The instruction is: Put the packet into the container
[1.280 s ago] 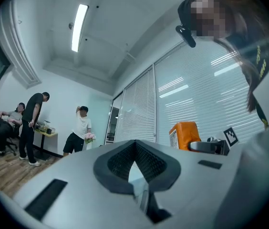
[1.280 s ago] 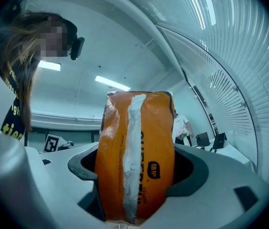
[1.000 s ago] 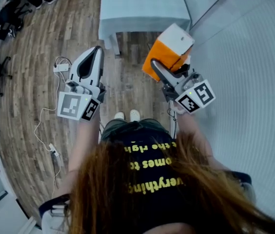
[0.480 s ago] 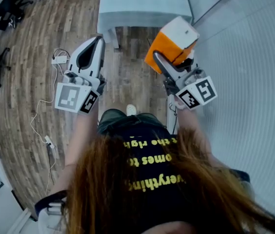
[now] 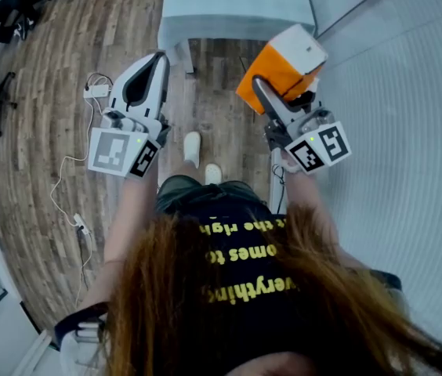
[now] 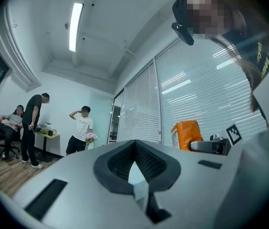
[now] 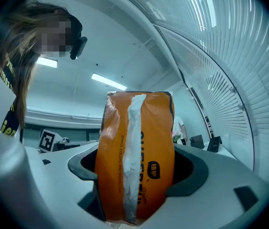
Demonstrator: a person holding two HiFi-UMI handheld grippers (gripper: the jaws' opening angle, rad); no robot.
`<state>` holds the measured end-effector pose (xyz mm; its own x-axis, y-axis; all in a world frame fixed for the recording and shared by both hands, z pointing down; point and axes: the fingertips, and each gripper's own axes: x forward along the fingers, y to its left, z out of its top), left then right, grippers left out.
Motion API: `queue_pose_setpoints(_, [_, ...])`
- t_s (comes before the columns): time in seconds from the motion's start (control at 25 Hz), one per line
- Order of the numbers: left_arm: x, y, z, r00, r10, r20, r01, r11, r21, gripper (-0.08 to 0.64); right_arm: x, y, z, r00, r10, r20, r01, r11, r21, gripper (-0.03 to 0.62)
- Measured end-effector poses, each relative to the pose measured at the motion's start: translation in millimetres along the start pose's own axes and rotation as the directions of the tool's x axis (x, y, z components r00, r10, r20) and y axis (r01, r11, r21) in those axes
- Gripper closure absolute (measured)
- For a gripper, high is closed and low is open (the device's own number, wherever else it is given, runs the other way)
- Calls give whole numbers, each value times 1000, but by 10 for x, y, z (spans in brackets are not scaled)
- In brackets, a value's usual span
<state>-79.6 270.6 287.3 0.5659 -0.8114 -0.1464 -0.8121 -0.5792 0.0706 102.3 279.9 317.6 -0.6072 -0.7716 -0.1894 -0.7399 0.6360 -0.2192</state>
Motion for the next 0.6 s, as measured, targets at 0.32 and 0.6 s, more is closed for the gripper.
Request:
queue_pose_setpoints(0.32, [319,493,-32,999,-23,32,23,1000,-10,558,517,-113,-65,1000,-15,6,15,999,-41,209])
queue_pose_setpoints(0.6, [651,1057,-30,998,-52,34,53,998,-19,558,1134,-285,-121,999,-52,16,52,998,-43,209])
